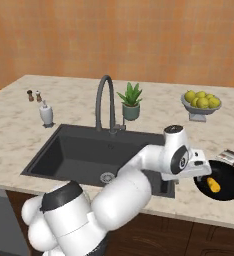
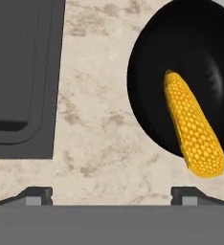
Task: Pick the corn from the sink and place it in the bowl. Then pick the bowl and place it in the microwave. Then close the microwave door and press the start button.
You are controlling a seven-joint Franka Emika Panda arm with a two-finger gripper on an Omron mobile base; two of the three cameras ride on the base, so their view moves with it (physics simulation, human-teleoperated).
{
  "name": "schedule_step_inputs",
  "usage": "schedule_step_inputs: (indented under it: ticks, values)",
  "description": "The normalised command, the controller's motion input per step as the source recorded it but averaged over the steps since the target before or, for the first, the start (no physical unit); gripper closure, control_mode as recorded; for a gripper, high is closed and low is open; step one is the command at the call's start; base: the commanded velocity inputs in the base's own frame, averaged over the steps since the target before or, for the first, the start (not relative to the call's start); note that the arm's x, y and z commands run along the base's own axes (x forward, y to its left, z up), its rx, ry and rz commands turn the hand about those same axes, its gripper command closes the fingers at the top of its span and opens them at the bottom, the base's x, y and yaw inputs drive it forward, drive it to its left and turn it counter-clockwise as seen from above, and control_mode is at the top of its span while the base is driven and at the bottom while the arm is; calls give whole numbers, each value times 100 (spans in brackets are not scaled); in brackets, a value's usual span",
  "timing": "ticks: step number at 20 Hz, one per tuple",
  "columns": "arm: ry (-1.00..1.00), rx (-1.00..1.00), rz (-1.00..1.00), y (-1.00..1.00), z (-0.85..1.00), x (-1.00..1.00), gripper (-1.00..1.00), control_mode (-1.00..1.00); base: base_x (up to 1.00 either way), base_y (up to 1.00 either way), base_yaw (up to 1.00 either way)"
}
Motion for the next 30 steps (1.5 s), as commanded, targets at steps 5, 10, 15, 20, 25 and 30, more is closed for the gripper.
schedule_step_inputs:
  ticks: [5,10,15,20,25,30]
  values:
    - [11,-2,14,-24,-23,50,-100,-100,0,0,0]
    - [4,-1,7,-17,-19,31,-100,-100,0,0,0]
    - [0,0,4,-39,-19,17,-100,-100,0,0,0]
    - [0,0,3,-25,-27,22,-100,-100,0,0,0]
    - [0,0,2,-19,-32,25,-100,-100,0,0,0]
    - [1,0,1,-10,-37,5,100,-100,0,0,0]
